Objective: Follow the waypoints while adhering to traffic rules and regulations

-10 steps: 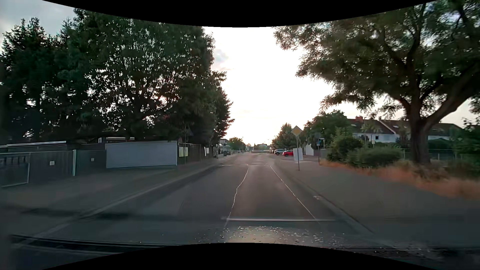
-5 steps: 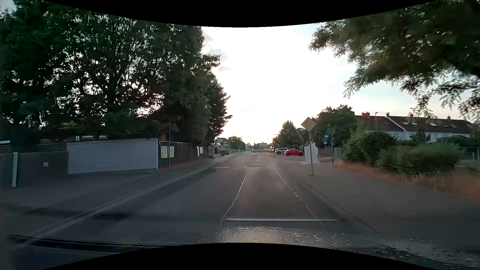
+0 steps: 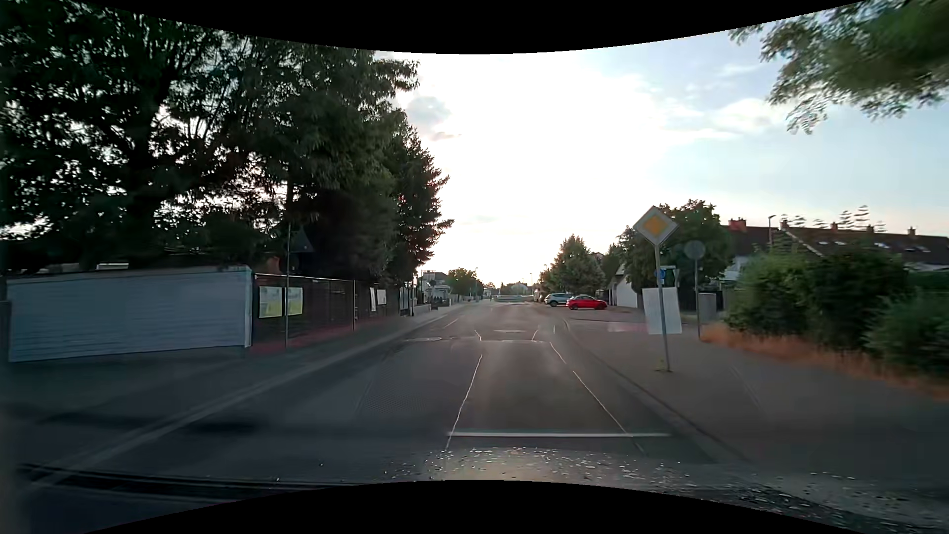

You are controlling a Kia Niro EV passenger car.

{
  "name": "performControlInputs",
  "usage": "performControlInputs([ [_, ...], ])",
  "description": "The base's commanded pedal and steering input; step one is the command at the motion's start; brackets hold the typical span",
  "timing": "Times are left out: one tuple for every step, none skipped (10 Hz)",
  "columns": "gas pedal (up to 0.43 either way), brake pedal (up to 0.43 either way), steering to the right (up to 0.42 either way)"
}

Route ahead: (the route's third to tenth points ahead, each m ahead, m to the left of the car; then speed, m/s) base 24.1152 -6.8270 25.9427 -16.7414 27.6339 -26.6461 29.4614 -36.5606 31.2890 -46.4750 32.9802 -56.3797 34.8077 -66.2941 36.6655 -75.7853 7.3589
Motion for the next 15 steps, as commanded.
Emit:
performControlInputs([
  [0.000,0.116,0.000],
  [0.000,0.122,0.001],
  [0.000,0.128,0.003],
  [0.000,0.140,0.003],
  [0.000,0.152,0.004],
  [0.000,0.171,0.004],
  [0.000,0.189,0.005],
  [0.000,0.195,0.006],
  [0.000,0.207,0.008],
  [0.000,0.220,0.011],
  [0.000,0.232,0.015],
  [0.000,0.232,0.022],
  [0.000,0.244,0.028],
  [0.000,0.250,0.036],
  [0.000,0.250,0.048],
])
